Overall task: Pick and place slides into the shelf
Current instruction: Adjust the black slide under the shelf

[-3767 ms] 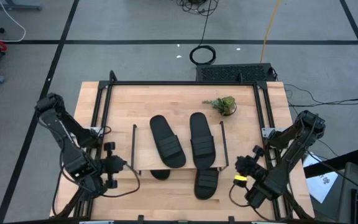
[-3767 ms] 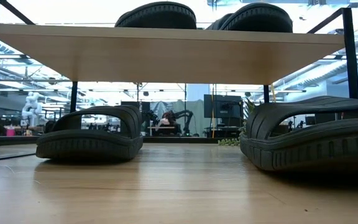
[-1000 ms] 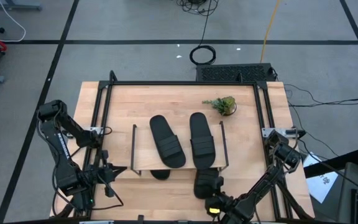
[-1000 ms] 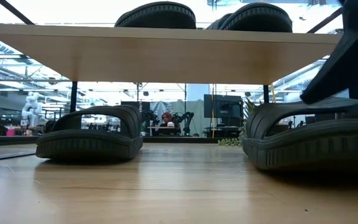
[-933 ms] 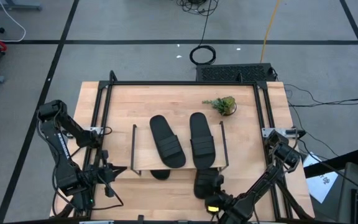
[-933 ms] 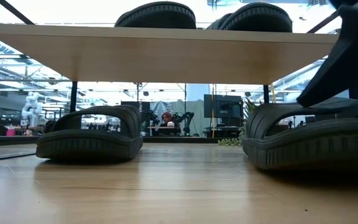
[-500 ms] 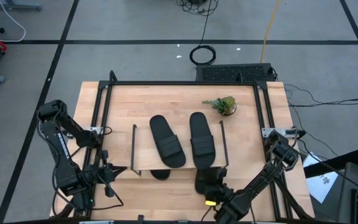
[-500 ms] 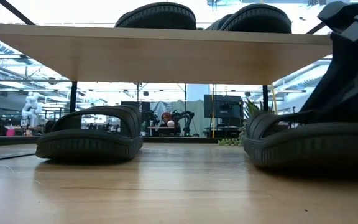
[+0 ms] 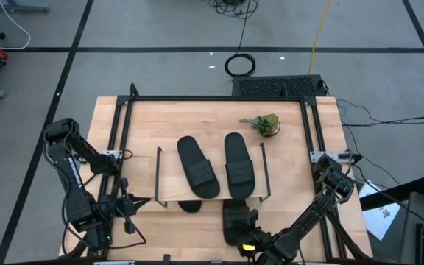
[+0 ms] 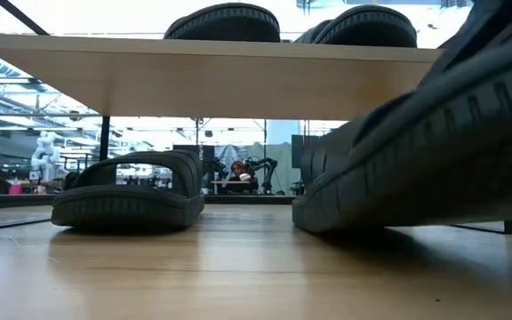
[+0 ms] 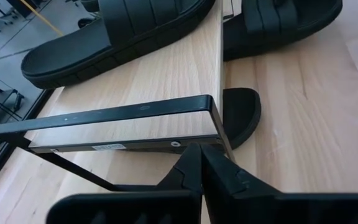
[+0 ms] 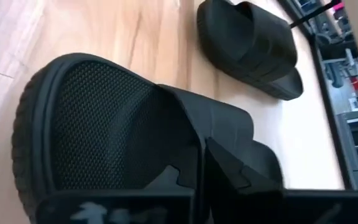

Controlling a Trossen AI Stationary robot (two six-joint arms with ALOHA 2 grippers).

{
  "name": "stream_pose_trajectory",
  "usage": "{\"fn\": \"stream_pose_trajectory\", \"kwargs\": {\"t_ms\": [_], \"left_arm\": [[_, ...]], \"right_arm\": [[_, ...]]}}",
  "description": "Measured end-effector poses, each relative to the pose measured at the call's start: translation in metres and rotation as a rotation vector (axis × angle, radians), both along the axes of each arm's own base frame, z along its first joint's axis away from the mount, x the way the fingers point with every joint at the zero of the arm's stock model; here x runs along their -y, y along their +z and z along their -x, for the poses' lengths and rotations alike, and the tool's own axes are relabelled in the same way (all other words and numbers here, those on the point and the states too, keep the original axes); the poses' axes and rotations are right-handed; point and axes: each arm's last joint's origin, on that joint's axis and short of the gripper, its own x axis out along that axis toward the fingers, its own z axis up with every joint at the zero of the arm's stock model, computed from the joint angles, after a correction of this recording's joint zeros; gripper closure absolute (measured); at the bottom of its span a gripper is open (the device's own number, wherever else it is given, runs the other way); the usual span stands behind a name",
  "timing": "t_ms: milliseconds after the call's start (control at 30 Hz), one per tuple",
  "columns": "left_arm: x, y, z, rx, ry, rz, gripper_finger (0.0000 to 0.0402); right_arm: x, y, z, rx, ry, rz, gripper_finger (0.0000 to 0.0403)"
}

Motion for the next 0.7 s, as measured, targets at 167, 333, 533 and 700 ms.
{"fn": "stream_pose_trajectory", "kwargs": {"t_ms": [167,333,533,700], "left_arm": [[0.000,0.000,0.000,0.002,0.000,0.005,0.0392],[0.001,0.000,0.000,-0.002,-0.014,-0.007,0.0386],[0.002,0.000,-0.001,-0.008,-0.031,-0.023,0.0400],[0.002,0.000,-0.001,-0.008,-0.034,-0.024,0.0386]], "right_arm": [[0.006,0.004,-0.005,0.005,-0.017,0.045,0.0401],[0.018,0.004,-0.014,0.002,-0.058,0.075,0.0402],[0.034,0.001,-0.023,-0.039,-0.083,0.105,0.0402],[0.044,-0.007,-0.025,-0.072,-0.113,0.093,0.0402]]}}
